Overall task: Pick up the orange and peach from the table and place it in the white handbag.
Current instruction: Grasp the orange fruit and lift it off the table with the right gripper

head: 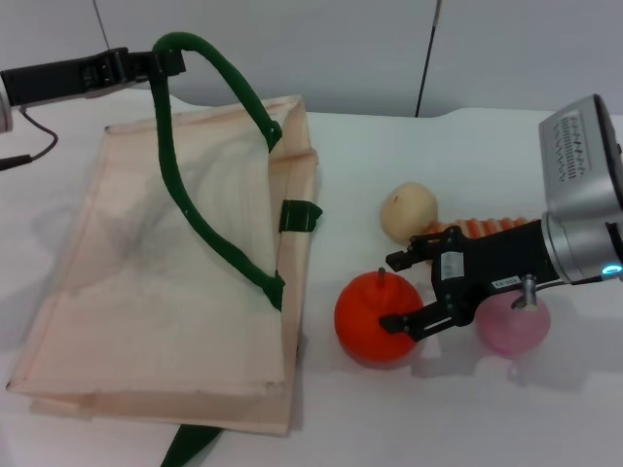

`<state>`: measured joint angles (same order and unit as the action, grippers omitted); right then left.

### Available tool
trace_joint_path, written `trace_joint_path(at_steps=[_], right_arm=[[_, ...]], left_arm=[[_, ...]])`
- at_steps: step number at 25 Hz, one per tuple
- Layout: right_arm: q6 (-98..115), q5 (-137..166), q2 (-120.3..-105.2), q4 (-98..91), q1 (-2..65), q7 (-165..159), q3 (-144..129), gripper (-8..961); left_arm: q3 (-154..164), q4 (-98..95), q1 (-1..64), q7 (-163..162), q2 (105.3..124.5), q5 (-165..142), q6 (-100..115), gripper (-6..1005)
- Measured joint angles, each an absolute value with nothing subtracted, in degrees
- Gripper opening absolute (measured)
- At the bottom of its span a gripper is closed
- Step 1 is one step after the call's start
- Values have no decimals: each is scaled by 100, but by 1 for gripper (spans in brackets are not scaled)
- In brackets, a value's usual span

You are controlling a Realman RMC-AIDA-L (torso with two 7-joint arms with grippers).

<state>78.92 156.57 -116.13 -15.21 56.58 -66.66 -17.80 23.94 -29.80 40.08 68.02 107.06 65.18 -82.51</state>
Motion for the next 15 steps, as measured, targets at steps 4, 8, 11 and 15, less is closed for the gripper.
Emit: trace_joint_path(at_steps=[4,8,11,15], right_arm=[[7755,15661,-11618,-1515,5681,-6775,-1964,877],[7740,15662,-11628,-1486,5703,-6786,-2036,876],[7732,15662,-11633,-1459,5737,-6787,-2096,875],[7723,15662,-11646,-1442,5761,-6828,-2189,874]], left_arm=[[2395,-2978,4017,6795,10704,6518,-8253,119],[2391,-2978,4017,6803,10704,6520,-8253,119],[2390,-2979,4022,6808,10704,6521,-8253,120],[2390,-2979,4024,6799,10704,6527,-8253,120]])
